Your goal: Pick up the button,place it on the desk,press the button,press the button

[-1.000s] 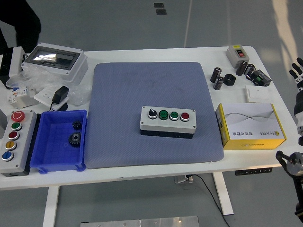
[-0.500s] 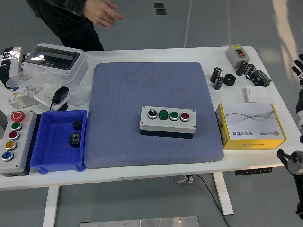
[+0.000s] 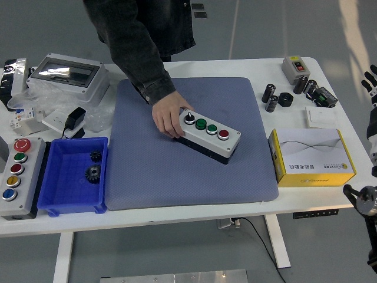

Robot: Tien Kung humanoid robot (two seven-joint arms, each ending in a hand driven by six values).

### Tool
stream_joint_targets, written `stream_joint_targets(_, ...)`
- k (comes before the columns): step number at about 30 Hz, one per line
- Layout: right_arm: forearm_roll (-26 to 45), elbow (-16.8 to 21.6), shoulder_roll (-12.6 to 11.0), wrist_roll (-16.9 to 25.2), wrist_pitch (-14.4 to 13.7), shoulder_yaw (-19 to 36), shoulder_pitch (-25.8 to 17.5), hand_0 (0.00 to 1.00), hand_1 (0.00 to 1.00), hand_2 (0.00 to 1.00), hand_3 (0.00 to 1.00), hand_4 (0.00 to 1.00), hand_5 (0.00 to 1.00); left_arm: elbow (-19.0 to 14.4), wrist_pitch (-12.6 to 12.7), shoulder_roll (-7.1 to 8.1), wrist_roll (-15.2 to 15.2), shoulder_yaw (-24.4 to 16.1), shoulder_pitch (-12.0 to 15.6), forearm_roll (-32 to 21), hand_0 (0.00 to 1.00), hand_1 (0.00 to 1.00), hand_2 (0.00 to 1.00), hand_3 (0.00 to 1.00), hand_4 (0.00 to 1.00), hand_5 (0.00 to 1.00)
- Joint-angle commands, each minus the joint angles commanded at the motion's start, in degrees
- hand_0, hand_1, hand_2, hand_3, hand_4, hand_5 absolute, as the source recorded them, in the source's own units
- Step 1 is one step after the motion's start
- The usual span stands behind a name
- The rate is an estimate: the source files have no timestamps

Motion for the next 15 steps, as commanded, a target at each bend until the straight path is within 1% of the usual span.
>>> stream_joint_targets(5, -0.1, -0.05, -0.29, -0.28, -0.54, -0.71, 0.32, 0.827, 0.803, 0.794, 0.829, 0.837, 0.756, 0.0, -0.04, 0.16, 0.02, 0.0, -0.15, 0.1, 0.624, 0.517, 0.533, 0.599, 0.615, 0.219)
stream_joint_targets(7, -0.67, 0.14, -0.4, -0.86, -1.73, -1.31, 0.5, 0.82, 0.801, 0.794, 0.825, 0.835, 0.756, 0.0, -0.09, 0.27, 0.0, 0.0, -0.29, 0.21, 0.624, 0.517, 0.532, 0.599, 0.615, 0.219)
stream_joint_targets(9, -2.84, 0.81, -0.5, -2.3, -3.93, -2.61, 0.68, 0.82, 0.801, 0.794, 0.825, 0.835, 0.756, 0.0, -0.13, 0.39, -0.03, -0.03, -0.38, 0.31, 0.624, 0.517, 0.532, 0.599, 0.615, 0.219)
stream_joint_targets(12, -8.86, 2.84, -0.87, -7.32, -8.25, -5.82, 1.36, 0.819, 0.8, 0.792, 0.823, 0.834, 0.751, 0.0, -0.15, 0.52, -0.02, -0.06, -0.36, 0.44, 0.624, 0.517, 0.533, 0.599, 0.615, 0.218)
stream_joint_targets(13, -11.26, 3.54, -1.09, -9.69, -9.66, -7.01, 1.9, 0.819, 0.8, 0.792, 0.823, 0.834, 0.751, 0.0, -0.15, 0.57, 0.0, -0.08, -0.32, 0.46, 0.624, 0.517, 0.533, 0.599, 0.615, 0.218)
stream_joint_targets(14, -13.56, 4.27, -1.42, -11.95, -10.47, -8.42, 2.89, 0.819, 0.8, 0.792, 0.823, 0.834, 0.751, 0.0, -0.15, 0.63, 0.03, -0.09, -0.27, 0.49, 0.624, 0.517, 0.533, 0.599, 0.615, 0.218)
stream_joint_targets(15, -15.52, 4.63, -1.65, -13.86, -10.53, -9.48, 3.63, 0.819, 0.8, 0.792, 0.823, 0.834, 0.751, 0.0, -0.15, 0.66, 0.06, -0.11, -0.23, 0.51, 0.624, 0.517, 0.533, 0.599, 0.615, 0.218)
